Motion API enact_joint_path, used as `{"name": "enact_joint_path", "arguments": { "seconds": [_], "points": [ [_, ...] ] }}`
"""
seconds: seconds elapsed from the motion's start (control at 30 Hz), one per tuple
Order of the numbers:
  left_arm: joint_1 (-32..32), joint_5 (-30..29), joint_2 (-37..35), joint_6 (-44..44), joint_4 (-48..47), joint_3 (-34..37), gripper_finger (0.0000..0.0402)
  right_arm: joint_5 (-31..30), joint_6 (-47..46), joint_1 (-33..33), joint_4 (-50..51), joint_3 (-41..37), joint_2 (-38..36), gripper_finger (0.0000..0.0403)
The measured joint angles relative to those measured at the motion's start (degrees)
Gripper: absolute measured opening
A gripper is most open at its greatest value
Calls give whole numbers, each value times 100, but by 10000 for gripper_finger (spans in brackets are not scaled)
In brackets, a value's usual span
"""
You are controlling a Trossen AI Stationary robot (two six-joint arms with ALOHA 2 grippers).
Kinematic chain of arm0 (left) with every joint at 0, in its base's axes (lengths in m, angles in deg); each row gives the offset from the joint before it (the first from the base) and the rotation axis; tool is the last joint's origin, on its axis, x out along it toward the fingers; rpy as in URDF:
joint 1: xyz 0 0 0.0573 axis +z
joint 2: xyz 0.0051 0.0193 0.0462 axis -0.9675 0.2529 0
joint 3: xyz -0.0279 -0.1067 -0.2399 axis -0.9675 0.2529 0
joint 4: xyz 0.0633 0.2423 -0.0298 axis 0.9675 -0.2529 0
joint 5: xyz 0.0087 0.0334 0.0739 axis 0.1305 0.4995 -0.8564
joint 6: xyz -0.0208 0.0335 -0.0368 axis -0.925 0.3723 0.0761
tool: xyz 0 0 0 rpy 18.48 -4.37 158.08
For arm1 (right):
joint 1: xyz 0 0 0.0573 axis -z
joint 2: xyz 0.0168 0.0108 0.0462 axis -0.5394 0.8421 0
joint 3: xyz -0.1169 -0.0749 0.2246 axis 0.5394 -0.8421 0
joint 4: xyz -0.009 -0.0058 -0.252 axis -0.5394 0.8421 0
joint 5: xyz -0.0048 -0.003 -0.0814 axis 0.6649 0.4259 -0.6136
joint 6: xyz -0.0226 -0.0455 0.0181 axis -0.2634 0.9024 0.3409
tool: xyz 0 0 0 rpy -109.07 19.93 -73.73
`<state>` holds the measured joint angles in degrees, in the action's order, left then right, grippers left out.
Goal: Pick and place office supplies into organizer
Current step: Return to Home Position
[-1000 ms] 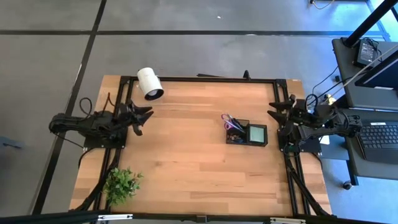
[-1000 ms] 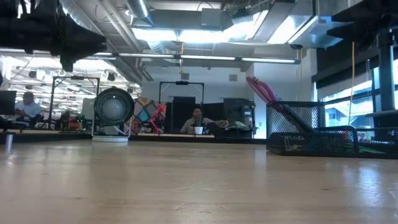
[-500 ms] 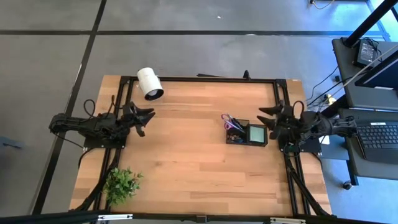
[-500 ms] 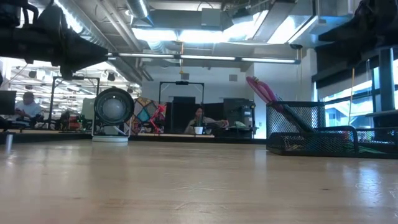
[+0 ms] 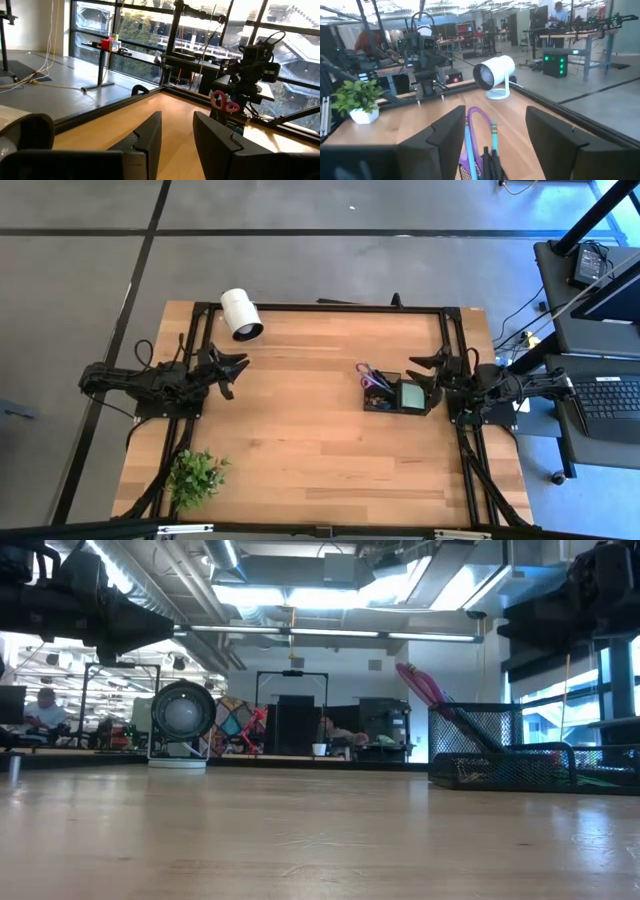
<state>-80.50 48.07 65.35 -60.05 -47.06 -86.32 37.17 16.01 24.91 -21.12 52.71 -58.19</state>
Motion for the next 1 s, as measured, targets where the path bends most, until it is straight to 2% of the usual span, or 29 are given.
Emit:
{"name": "enact_joint_path", "arguments": {
  "seconds": [0.2,0.7,1.0],
  "points": [
    [0,-1,0,0,-2,0,104,381,-114,0,33,-121,0,211],
    [0,0,0,0,-2,0,103,464,233,0,-167,-326,0,211],
    [0,0,0,0,-4,0,106,459,-118,0,-165,-326,2,211]
  ]
}}
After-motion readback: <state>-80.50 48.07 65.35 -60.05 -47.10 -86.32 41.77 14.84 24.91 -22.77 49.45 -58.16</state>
